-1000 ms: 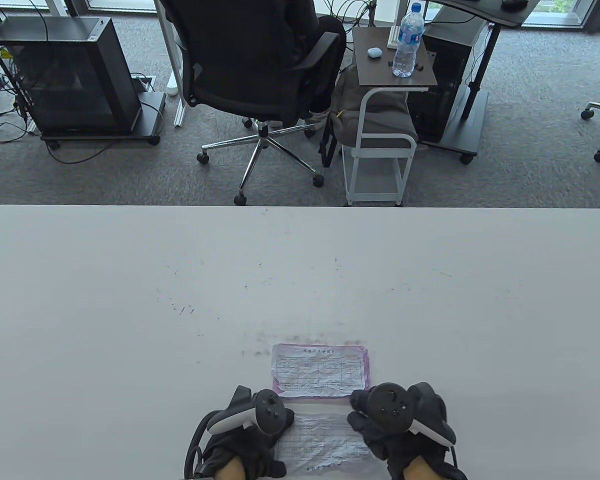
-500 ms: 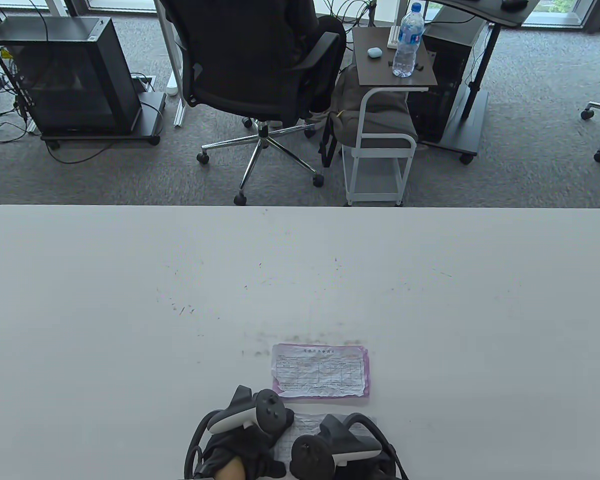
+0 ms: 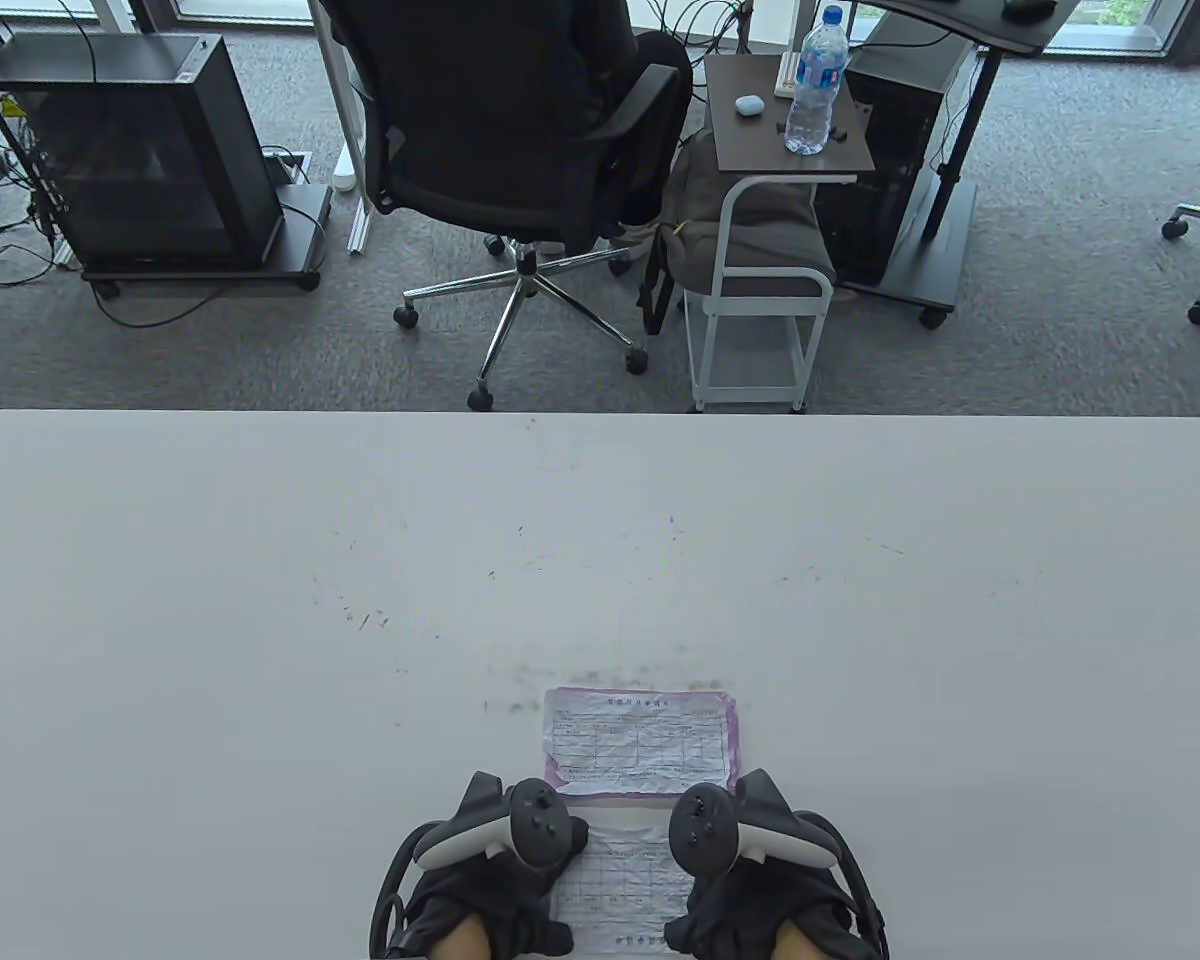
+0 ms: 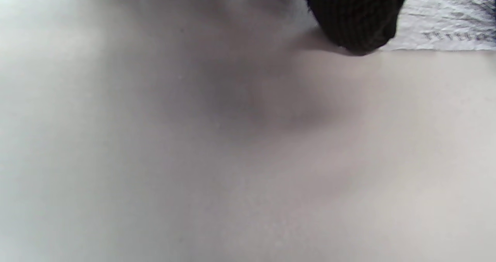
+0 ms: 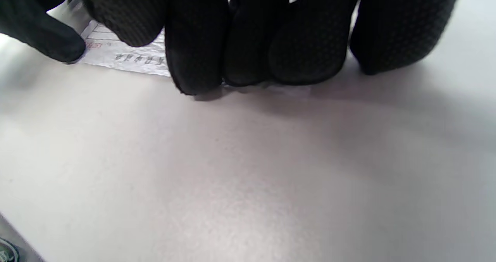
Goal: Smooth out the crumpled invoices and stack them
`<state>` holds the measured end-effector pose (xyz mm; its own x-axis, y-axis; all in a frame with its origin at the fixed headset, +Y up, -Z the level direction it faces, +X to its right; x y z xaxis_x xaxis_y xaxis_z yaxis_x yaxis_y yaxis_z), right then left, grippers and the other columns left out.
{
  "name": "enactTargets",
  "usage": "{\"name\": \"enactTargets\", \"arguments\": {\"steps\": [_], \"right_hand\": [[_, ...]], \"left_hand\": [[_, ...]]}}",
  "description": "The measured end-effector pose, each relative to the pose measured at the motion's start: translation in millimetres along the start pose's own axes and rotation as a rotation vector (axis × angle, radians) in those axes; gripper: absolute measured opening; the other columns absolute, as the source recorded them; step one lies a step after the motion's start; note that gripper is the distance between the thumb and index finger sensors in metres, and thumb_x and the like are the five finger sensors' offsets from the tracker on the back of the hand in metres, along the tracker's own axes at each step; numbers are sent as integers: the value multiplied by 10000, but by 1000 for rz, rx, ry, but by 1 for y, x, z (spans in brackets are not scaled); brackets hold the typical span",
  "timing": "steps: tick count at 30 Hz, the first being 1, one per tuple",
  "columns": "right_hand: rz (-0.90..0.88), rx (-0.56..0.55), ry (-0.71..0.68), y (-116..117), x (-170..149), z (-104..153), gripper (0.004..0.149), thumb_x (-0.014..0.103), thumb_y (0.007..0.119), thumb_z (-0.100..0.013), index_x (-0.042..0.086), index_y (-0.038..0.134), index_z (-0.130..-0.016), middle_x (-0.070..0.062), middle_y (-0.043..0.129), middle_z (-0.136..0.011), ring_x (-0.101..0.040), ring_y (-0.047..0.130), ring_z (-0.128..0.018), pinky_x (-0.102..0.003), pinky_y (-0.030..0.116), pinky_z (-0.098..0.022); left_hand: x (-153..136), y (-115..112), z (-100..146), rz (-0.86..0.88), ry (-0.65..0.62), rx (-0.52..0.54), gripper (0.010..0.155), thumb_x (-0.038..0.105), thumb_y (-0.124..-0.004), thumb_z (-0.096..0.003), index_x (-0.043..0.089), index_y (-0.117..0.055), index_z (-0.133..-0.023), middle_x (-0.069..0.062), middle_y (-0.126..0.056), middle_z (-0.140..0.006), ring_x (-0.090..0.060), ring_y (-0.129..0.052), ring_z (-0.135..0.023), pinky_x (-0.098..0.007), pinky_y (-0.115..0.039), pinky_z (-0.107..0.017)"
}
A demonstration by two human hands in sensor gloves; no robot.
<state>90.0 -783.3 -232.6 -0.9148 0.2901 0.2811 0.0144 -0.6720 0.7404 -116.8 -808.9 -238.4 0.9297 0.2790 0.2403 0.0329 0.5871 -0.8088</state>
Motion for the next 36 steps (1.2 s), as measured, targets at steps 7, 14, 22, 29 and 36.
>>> {"name": "enactTargets", "arguments": {"steps": [7,14,22,29,36], "right_hand": [[-55,-278,-14,-26,-11,27,403,515,717,-560,178,885,-702,-131,947,-610,-249,936,-443,-532,852,-386],[170,-573,-309,-21,48,25,442,461,719,-547,153,767,-860,-151,781,-876,-341,862,-676,-530,836,-432],[369,-357,-291,16,76,-9,620,484,698,-552,146,500,-1033,-207,451,-1097,-365,660,-882,-516,776,-489],[290,-267,-79,13,68,-16,680,516,684,-562,181,381,-1070,-201,344,-1099,-329,516,-890,-477,683,-519],[231,-247,93,3,51,-10,651,483,692,-574,115,440,-1049,-231,458,-1052,-353,636,-833,-531,786,-465]], "left_hand": [[-1,0,-1,7,0,-3,881,457,-788,-519,377,-79,-1037,-143,210,-964,-540,205,-858,-733,-138,-586],[-1,-1,0,12,-7,-4,883,453,-789,-522,373,-78,-1039,-145,212,-962,-540,210,-853,-734,-132,-581],[-1,-1,0,4,-5,-7,882,455,-785,-522,373,-73,-1037,-147,213,-961,-545,207,-853,-736,-137,-583],[0,-1,0,0,-2,-13,884,459,-780,-522,374,-64,-1033,-145,217,-958,-543,209,-852,-734,-137,-584],[1,-1,0,4,0,-14,884,459,-780,-522,372,-64,-1033,-143,218,-957,-541,211,-852,-733,-134,-584]]}}
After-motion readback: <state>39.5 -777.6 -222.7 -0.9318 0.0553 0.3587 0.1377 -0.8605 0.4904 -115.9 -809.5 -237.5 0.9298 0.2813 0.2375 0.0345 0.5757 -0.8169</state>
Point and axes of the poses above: the tracker on the back of each hand, its own x axis roughly to the thumb side, its own z axis roughly from the fingertips to the wrist, y = z × x, the point moved 2 cm from there along -z, roughly from the wrist to the fingertips
